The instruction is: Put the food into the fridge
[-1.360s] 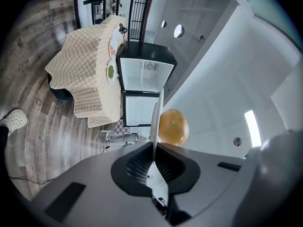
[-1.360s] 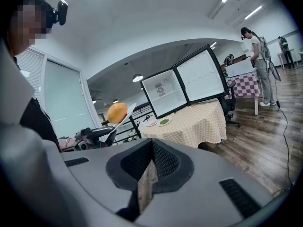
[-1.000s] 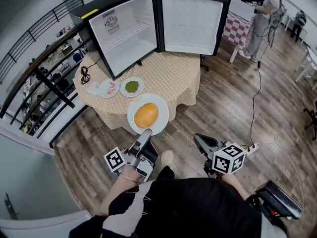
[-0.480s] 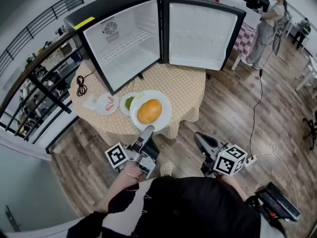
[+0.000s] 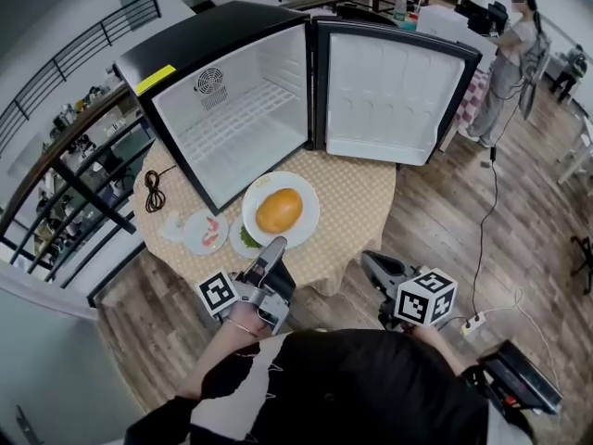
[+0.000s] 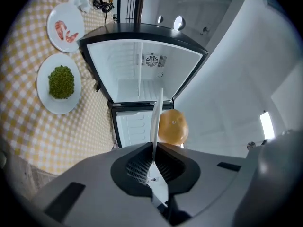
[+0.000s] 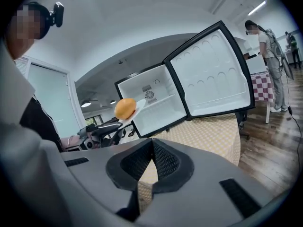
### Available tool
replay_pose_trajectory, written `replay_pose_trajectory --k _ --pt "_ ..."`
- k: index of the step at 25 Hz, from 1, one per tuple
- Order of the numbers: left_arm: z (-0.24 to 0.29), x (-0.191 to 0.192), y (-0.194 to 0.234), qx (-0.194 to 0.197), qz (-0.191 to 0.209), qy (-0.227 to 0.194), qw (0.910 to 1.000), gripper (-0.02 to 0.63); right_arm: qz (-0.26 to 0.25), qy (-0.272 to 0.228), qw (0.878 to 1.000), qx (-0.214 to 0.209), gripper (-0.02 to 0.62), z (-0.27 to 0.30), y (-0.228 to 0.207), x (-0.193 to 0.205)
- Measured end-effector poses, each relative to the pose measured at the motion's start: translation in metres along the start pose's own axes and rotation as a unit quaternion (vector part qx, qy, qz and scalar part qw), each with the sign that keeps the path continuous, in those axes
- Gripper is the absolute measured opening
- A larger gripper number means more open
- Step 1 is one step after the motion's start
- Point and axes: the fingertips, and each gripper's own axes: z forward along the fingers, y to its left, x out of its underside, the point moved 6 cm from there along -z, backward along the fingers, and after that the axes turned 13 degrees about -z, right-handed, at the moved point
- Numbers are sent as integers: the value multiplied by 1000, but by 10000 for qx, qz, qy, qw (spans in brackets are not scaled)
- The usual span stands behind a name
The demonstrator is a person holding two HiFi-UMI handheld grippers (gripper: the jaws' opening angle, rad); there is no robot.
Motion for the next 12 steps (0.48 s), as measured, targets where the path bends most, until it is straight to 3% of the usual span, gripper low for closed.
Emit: replay_pose_trajectory --k 12 --pt "45 -33 -4 144 92 264 9995 20 227 -284 9993 8 15 36 -27 -22"
